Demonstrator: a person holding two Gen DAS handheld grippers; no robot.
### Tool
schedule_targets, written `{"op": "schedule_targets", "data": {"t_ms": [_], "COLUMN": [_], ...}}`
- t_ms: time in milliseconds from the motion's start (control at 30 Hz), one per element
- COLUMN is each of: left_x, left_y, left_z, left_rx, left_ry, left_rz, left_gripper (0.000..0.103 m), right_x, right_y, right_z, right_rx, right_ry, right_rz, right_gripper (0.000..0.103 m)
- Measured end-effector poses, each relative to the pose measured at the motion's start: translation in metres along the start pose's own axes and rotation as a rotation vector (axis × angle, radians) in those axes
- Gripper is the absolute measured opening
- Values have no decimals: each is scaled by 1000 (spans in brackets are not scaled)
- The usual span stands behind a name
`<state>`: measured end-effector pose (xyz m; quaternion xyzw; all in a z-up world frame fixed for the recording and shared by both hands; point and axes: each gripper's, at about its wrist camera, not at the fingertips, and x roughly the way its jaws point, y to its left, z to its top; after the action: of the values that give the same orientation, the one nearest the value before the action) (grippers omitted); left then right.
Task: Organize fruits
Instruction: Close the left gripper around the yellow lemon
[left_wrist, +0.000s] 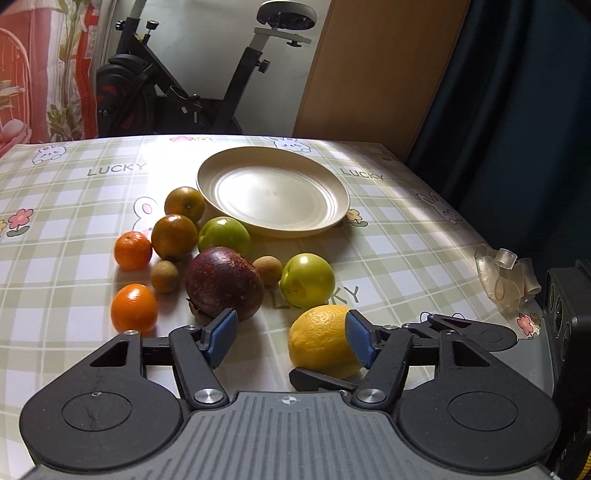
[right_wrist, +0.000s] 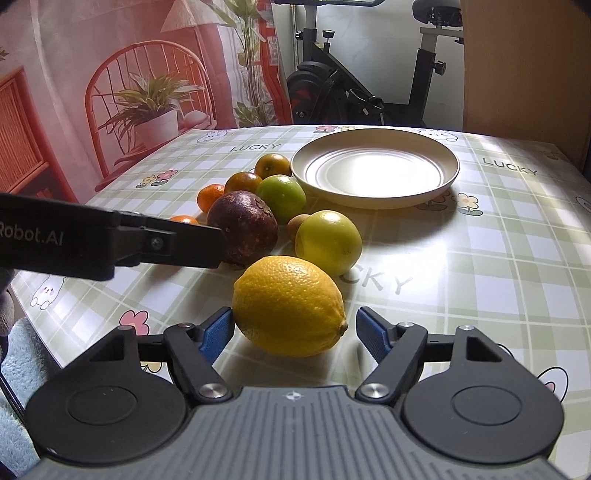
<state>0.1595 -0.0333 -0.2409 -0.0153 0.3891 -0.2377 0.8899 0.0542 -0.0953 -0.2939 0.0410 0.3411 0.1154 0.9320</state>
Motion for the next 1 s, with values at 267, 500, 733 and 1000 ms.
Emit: {"op": "schedule_targets", "data": {"t_ms": [267, 500, 733, 1000], "left_x": [17, 25, 21, 20], "left_y": [-10, -11, -15, -7], "left_z": [-4, -7, -10, -18], "left_rx": [21, 32, 55, 1], "left_ry": [42, 45, 42, 47], "left_rz": [-95, -105, -97, -122], "left_gripper": [58, 58, 59, 62], "right_x": [2, 0, 0, -1], "right_y": [-5, -6, -6, 0], "right_z": [-2, -4, -5, -4], "right_rx": [19, 24, 33, 23], "right_ry": [-3, -11, -12, 9], "right_rz": [36, 43, 46, 12], "right_gripper": [67, 66, 65, 67]}}
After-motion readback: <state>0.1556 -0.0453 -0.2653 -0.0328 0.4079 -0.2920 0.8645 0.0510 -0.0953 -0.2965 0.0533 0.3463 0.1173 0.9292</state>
